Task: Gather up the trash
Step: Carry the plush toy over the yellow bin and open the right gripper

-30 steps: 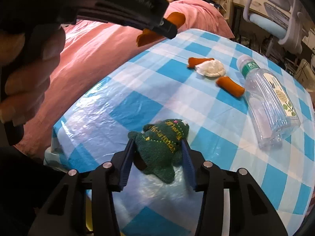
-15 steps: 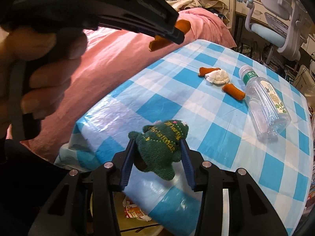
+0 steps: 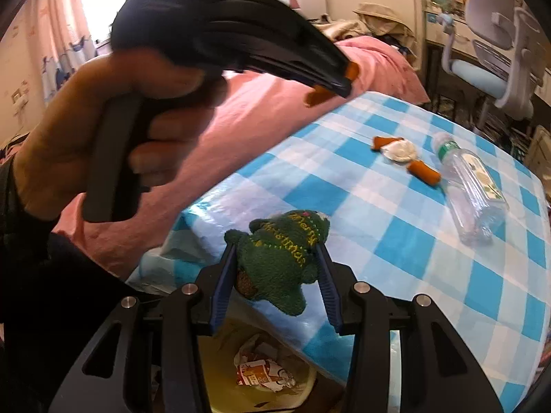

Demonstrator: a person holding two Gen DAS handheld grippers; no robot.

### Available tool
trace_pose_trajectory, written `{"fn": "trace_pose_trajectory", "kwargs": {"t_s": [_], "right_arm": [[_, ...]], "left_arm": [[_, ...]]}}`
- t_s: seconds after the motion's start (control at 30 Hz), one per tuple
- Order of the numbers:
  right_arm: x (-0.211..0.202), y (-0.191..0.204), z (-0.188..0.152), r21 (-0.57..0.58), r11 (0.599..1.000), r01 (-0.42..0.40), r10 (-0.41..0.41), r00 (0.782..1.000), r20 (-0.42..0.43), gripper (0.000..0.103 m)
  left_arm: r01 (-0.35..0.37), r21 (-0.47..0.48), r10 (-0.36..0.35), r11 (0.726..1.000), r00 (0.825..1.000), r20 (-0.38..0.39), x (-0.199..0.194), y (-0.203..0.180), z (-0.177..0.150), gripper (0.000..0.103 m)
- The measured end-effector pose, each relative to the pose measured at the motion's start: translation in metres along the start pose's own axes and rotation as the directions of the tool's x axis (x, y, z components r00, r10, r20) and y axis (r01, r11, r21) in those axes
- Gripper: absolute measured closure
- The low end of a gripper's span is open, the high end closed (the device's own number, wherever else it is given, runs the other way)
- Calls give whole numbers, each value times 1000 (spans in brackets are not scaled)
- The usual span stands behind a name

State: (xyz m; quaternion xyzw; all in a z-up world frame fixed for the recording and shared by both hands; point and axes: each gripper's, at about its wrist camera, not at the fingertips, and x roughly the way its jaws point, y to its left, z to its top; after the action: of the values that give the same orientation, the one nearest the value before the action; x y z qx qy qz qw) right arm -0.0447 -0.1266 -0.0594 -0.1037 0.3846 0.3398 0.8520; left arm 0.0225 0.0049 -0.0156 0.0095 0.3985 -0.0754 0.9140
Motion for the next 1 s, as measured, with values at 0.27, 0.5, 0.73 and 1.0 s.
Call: {"fn": "trace_pose_trajectory", "kwargs": {"t_s": [0.27, 0.5, 0.73, 1.0], "right_arm": [[5, 11, -5, -35, 998, -48, 48, 999, -4, 58], [7, 24, -8, -84, 992, -89, 88, 996, -23, 58], [12, 35, -13, -125, 982, -140, 132, 989, -68, 58], [20, 51, -27, -187, 964, -190, 165, 976, -144, 58]], "left_arm": [[-9, 11, 9, 1000, 1000, -2, 2, -2, 0, 85], [-16, 24, 16, 1000, 1000, -5, 6, -4, -1, 85], [-18, 28, 18, 999, 1000, -3, 5, -5, -1, 85], [-25, 23, 25, 999, 1000, 1, 4, 2, -2, 85]]}}
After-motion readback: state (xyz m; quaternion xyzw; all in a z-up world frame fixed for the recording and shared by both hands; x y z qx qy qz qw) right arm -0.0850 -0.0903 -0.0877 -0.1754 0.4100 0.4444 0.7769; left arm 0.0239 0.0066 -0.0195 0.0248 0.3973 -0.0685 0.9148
